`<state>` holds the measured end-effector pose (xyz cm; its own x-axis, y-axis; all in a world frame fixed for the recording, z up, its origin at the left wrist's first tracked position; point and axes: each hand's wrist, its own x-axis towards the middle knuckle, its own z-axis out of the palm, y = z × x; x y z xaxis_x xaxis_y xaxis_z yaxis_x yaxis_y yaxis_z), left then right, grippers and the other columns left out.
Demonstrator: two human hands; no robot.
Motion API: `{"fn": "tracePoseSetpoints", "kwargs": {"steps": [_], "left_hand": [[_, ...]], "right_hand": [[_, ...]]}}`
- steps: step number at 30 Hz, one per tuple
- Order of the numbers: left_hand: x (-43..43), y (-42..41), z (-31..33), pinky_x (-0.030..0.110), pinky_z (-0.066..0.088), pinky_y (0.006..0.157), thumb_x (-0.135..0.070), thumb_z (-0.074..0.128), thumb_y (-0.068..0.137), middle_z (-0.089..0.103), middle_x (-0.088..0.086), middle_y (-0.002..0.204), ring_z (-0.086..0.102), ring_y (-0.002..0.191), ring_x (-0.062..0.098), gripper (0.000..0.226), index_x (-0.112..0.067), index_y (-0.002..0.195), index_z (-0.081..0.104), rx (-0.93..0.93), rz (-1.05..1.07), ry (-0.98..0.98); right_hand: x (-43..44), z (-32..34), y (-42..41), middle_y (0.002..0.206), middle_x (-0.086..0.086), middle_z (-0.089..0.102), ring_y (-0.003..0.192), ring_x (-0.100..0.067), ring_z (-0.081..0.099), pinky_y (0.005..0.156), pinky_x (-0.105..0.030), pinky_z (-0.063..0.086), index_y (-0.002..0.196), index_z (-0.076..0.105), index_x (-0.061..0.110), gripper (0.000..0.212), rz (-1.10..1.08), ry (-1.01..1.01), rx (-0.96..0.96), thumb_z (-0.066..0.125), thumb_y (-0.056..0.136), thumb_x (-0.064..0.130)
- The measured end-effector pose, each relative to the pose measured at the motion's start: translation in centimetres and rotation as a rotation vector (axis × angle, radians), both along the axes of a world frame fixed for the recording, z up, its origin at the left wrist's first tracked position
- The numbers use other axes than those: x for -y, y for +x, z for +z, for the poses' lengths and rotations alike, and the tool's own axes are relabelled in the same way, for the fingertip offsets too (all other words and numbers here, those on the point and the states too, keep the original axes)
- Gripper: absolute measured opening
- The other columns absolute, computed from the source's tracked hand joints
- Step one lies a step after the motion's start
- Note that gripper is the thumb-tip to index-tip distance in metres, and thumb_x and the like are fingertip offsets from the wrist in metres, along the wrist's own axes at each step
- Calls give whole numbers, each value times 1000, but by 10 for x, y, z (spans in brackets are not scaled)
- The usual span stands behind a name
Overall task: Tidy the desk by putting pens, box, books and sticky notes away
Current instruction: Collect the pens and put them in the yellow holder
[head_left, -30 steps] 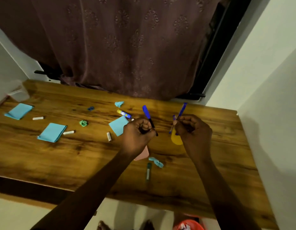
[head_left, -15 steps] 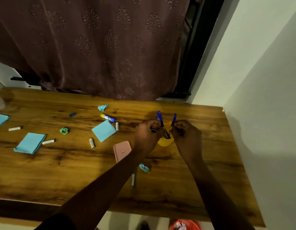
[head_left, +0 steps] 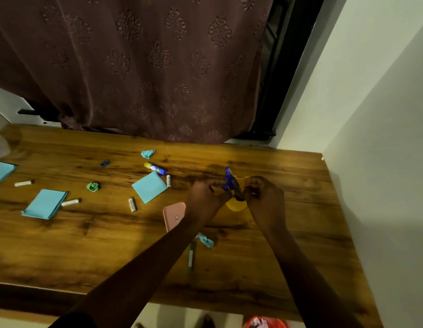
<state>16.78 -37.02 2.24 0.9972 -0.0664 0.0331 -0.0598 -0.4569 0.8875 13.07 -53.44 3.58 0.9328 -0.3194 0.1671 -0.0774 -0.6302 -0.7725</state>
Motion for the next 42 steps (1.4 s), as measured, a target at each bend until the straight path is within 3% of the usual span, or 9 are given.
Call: {"fn": "tracePoseSetpoints", "kwargs": {"steps": [3,5,10,17,22,28,33,39,42], "left_hand": [[-13,-5,13,11,39,54,-44,89,71,62,-24,79,59,69,-4,28,-43,92,70,0,33,-27],[-24,-4,16,12,42,55,-47,88,71,63,-21,80,58,70,-3,33,-35,98,73,-20,86,-32],[-57,-5,23,22,56,75,-40,86,76,74,-11,91,68,85,0,31,-24,101,75,12,178,-131],[-130,-22,38,30,57,70,-26,79,85,76,-10,91,70,80,11,9,-22,92,77,120,231,-167],[-208,-45,52,23,51,58,-20,76,89,76,-6,87,70,77,9,2,-21,92,76,146,335,-195],[-330,-81,58,20,50,63,-19,76,89,75,-6,85,70,77,10,6,-22,94,77,163,451,-203],[-436,-111,58,34,59,65,-21,77,89,74,-8,86,70,79,12,5,-25,93,76,155,542,-195],[-542,-141,63,40,62,74,-22,76,90,75,-8,87,71,84,12,6,-27,93,76,154,604,-175],[-582,-143,60,42,62,78,-25,75,90,75,-7,88,72,83,11,4,-28,93,76,131,636,-158]], "right_hand": [[-5,7,-1,100,6,77,91,-7,72,79,-20,57,106,75,17,21,-21,18,39,69,88,10],[-13,15,-1,102,6,76,91,-4,71,76,-6,51,108,74,17,21,-20,51,68,68,90,9],[-48,29,2,102,12,75,94,-1,70,85,-26,59,108,73,21,20,57,171,118,70,91,13],[-134,38,9,97,10,76,90,-1,72,81,-26,60,105,74,18,13,217,166,185,71,92,17],[-210,44,6,104,16,75,98,3,70,86,-30,60,109,73,25,15,373,239,112,69,94,24],[-321,54,-6,98,14,76,95,-1,71,84,-26,59,102,74,24,11,481,321,99,71,93,21],[-416,61,-26,96,14,75,92,3,70,75,-11,55,103,74,21,12,522,346,59,72,92,16],[-518,58,-35,93,12,76,87,1,72,73,-20,61,98,75,23,11,554,346,53,73,92,15],[-553,58,-36,90,15,75,86,1,72,74,-22,61,94,72,33,16,580,330,40,73,92,17]]}}
